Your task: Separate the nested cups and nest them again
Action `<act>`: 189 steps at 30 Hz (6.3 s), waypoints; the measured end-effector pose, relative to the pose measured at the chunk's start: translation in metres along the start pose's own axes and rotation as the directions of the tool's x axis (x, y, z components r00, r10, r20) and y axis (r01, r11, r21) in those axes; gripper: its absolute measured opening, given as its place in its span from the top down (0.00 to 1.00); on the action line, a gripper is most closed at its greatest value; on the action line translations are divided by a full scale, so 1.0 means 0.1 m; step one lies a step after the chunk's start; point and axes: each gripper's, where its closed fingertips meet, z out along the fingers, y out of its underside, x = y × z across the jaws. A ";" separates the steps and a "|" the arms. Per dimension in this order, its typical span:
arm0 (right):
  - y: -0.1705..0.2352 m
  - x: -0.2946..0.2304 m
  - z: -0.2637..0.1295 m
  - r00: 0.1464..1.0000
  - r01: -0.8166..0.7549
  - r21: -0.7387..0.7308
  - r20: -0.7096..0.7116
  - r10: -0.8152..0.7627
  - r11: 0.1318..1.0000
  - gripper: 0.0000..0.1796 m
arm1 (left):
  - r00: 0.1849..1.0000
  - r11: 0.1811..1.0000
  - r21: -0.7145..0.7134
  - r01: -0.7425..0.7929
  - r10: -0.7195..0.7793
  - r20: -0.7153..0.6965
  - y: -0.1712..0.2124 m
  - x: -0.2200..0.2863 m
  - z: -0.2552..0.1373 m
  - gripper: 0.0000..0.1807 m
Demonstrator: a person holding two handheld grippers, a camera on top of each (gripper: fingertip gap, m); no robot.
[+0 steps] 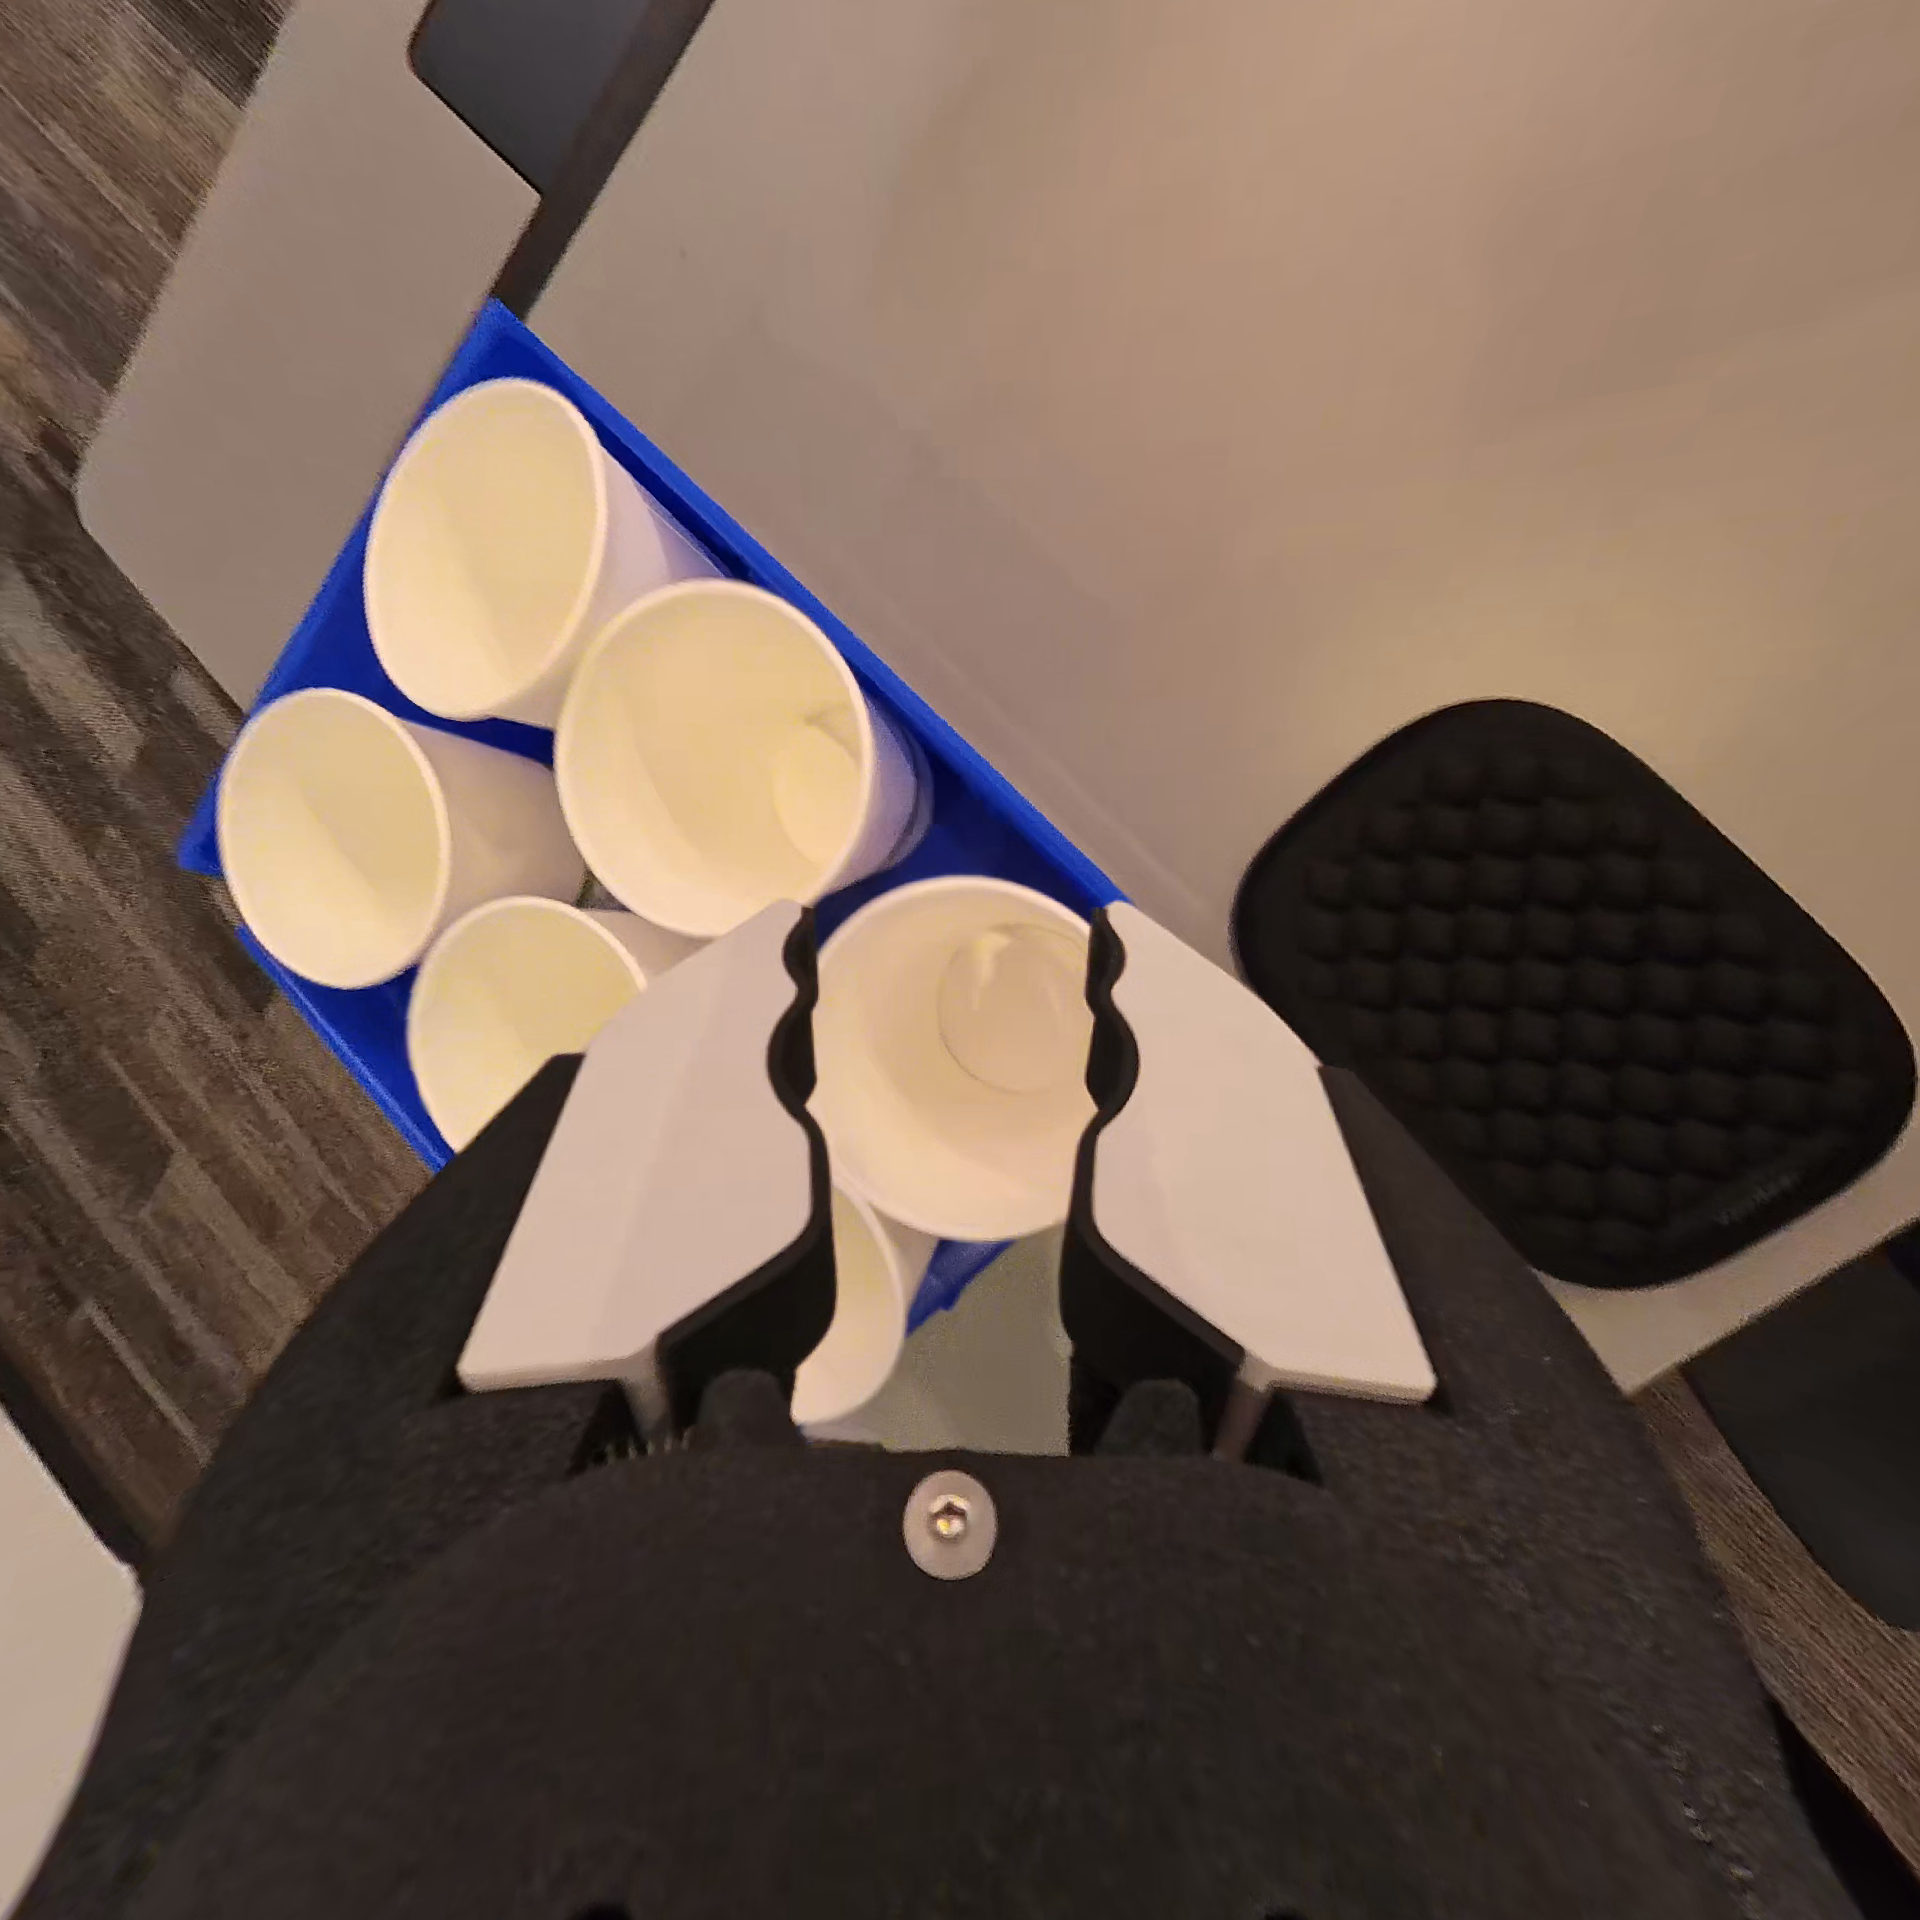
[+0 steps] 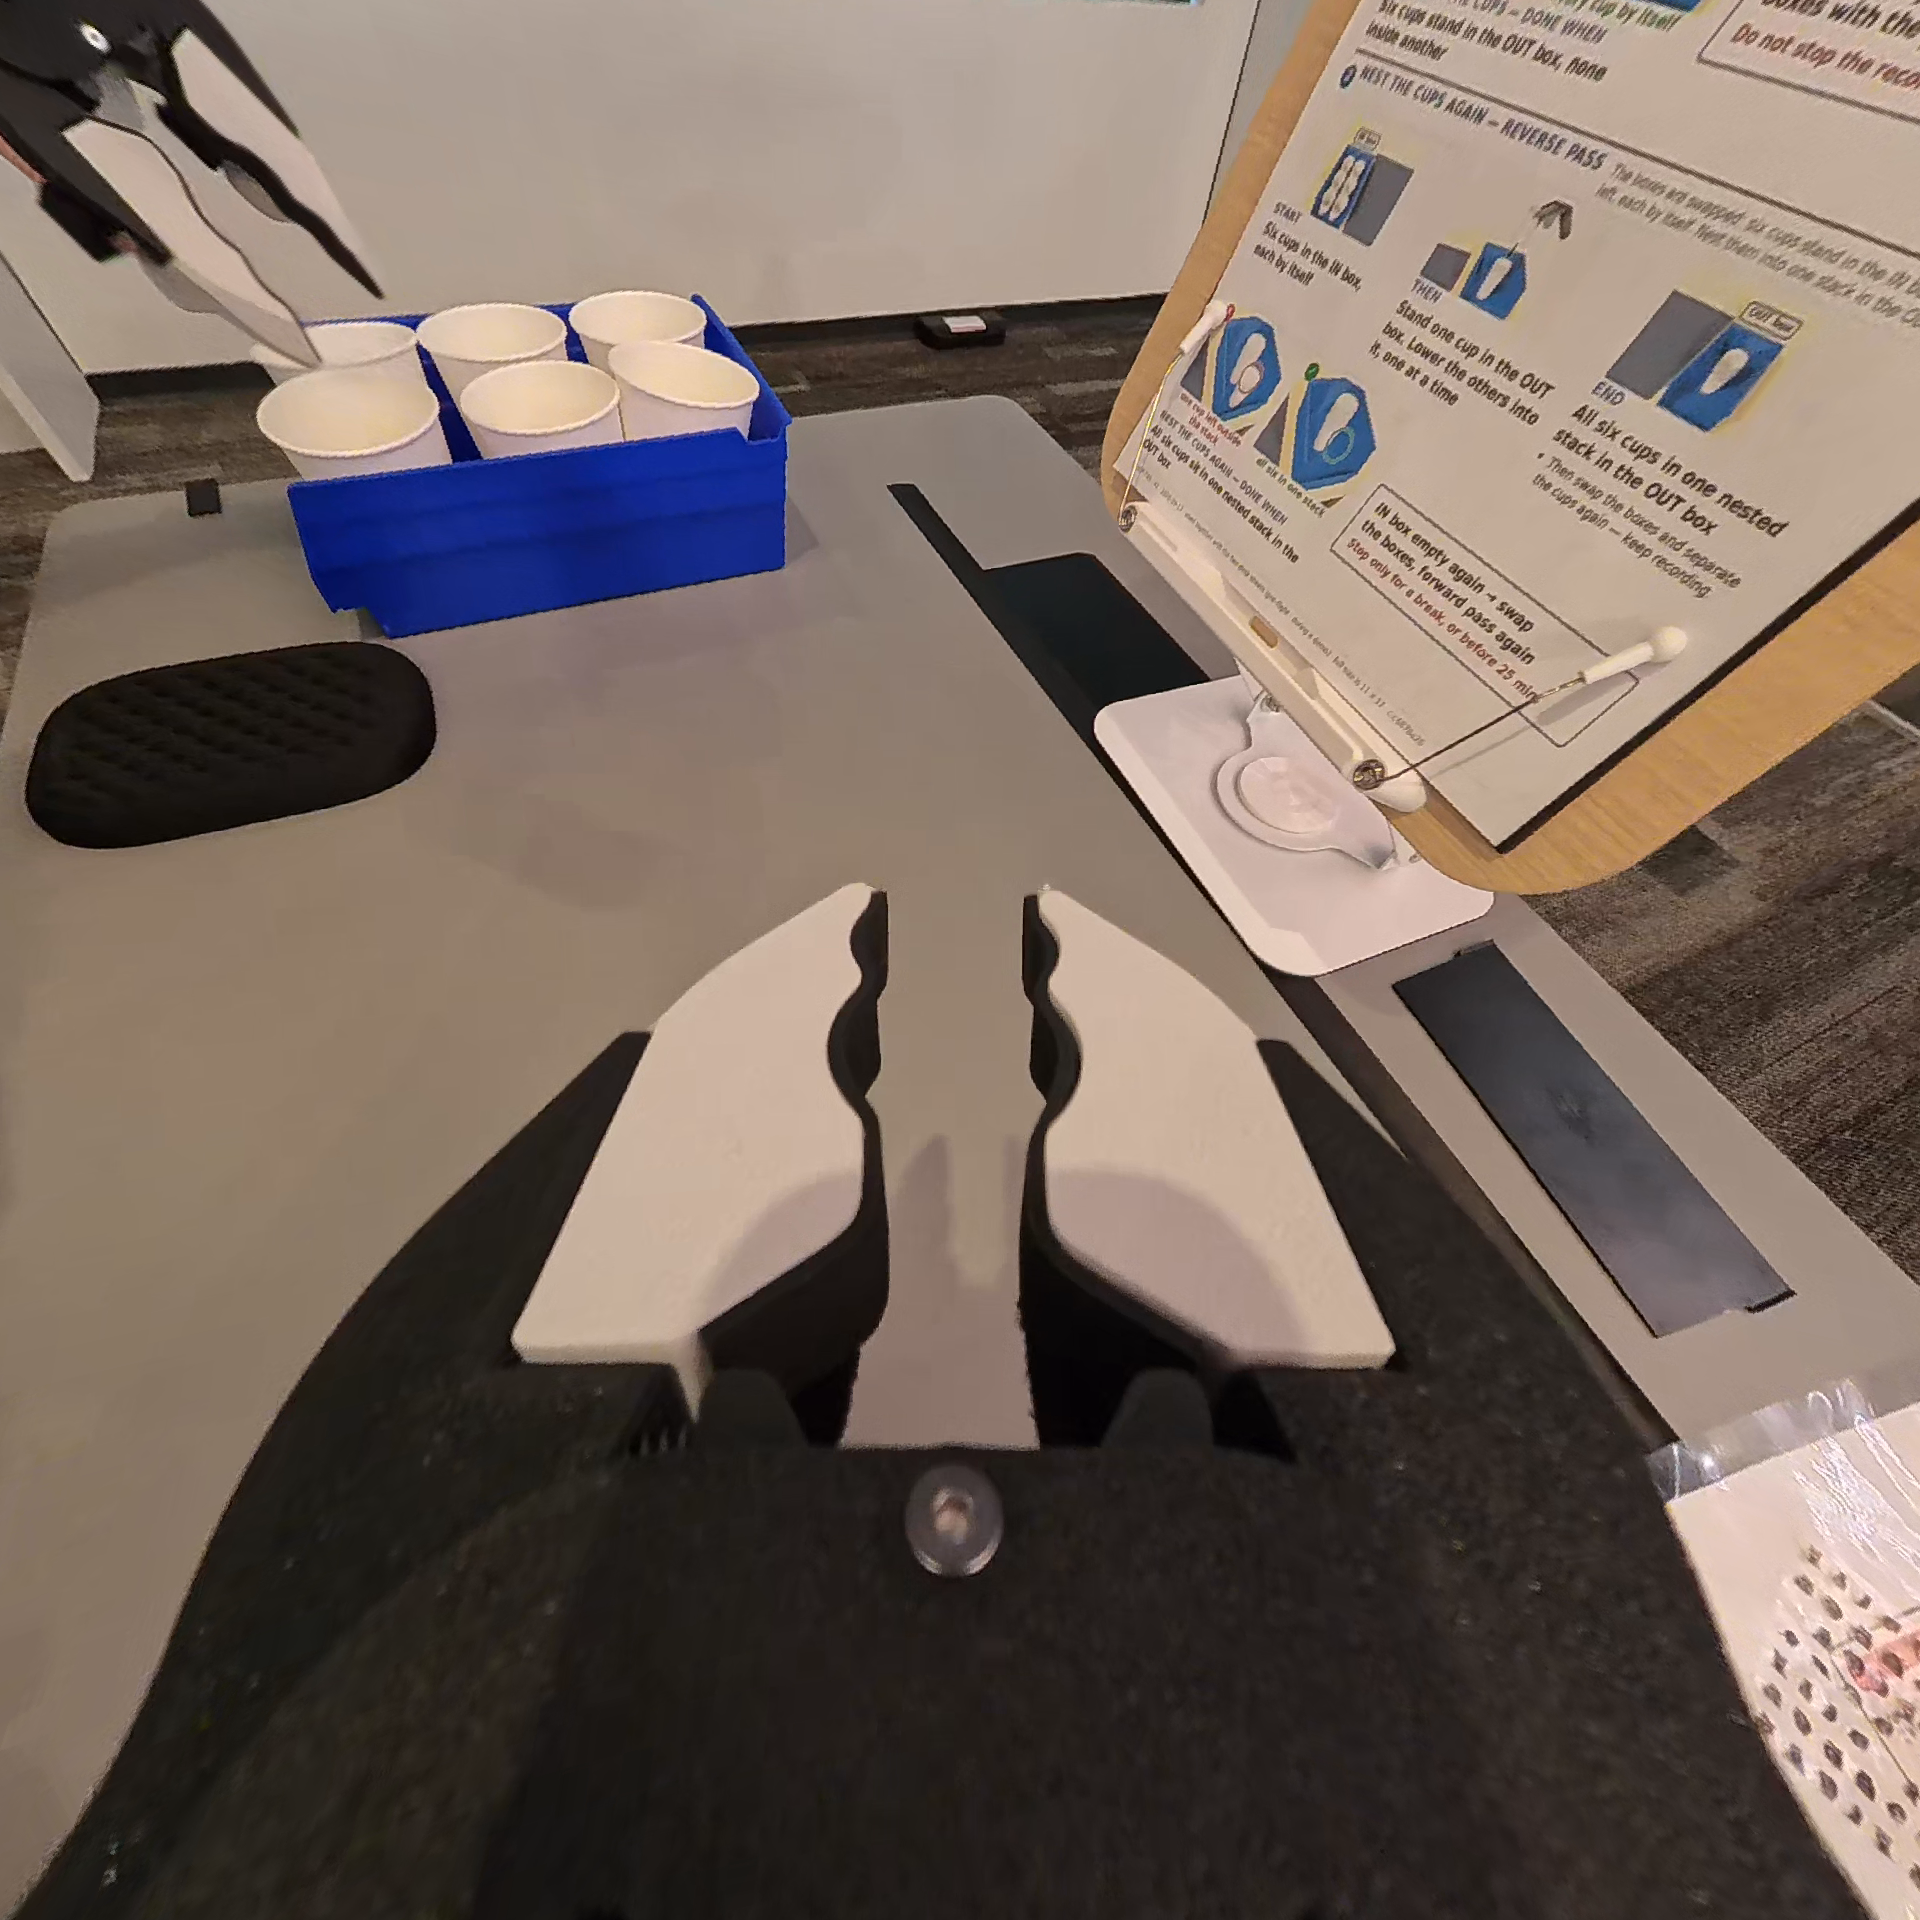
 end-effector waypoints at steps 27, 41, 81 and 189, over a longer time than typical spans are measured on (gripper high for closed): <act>0.26 0.02 0.07 0.999 -0.029 -0.103 0.027 0.032 0.994 0.85 | 0.991 0.982 -0.180 -0.064 0.042 -0.127 0.71 0.51 0.35 1.00; 0.32 0.03 0.11 0.998 -0.047 -0.111 0.043 0.052 0.993 0.85 | 0.996 0.990 -0.110 -0.084 0.080 -0.042 0.39 0.40 -0.29 1.00; -0.25 -1.55 1.07 0.887 0.198 0.122 0.400 -0.231 0.973 0.48 | 0.639 0.706 0.291 -0.646 0.708 -0.300 -2.35 2.33 0.08 1.00; 2.39 1.01 -2.78 0.418 -0.431 -0.143 -0.907 0.056 0.891 0.38 | 0.990 0.826 0.556 -0.095 0.021 0.137 -0.61 1.15 -0.64 0.81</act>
